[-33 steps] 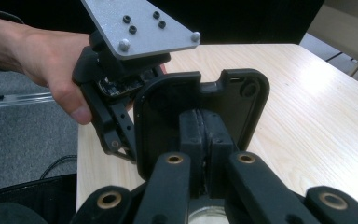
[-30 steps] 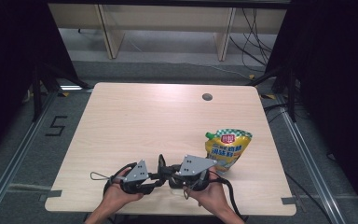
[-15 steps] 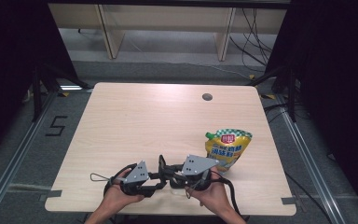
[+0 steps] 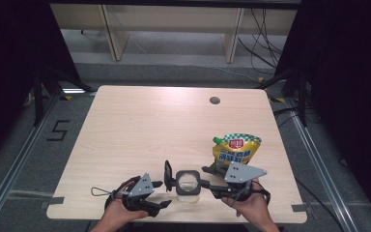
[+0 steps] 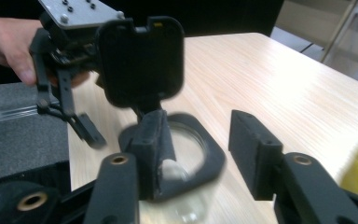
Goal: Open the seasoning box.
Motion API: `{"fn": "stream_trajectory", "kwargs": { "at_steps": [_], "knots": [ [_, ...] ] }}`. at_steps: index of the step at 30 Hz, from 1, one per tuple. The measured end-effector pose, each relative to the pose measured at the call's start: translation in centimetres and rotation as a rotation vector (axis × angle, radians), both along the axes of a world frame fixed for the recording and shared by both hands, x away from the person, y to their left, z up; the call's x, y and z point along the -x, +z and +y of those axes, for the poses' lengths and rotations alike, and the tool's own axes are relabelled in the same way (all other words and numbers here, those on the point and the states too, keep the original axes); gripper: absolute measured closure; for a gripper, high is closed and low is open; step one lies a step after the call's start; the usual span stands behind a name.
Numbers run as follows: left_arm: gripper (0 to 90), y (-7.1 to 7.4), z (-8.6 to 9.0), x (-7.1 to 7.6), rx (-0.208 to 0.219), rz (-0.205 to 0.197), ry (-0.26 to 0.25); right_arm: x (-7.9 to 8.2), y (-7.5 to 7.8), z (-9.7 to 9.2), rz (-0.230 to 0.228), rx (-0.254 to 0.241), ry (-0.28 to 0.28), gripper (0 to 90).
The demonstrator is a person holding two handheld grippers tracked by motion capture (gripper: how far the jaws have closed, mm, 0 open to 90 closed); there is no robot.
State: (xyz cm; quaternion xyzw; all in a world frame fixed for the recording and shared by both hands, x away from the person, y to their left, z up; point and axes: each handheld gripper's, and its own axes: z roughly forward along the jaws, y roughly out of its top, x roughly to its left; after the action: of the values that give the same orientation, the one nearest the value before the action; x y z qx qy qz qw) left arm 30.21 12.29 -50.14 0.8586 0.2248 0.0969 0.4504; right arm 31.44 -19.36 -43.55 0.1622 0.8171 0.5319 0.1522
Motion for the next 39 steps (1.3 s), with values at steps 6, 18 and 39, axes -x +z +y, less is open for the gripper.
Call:
{"fn": "stream_trajectory", "kwargs": {
  "at_steps": [6, 18, 39],
  "knots": [
    [25.1, -0.5, 1.0, 0.7, 0.002, 0.004, 0.063, 0.7, -0.5, -4.0, -0.006, -0.026, -0.084, 49.0],
    [24.4, -0.6, 1.9, 1.5, 0.012, 0.007, 0.117, 2.1, -1.4, -9.9, 0.075, -0.093, -0.276, 48.2],
    [24.5, -0.7, 1.6, 1.5, 0.018, 0.020, 0.111, -1.3, -4.0, -13.1, 0.120, -0.098, -0.413, 23.4]
  ]
}}
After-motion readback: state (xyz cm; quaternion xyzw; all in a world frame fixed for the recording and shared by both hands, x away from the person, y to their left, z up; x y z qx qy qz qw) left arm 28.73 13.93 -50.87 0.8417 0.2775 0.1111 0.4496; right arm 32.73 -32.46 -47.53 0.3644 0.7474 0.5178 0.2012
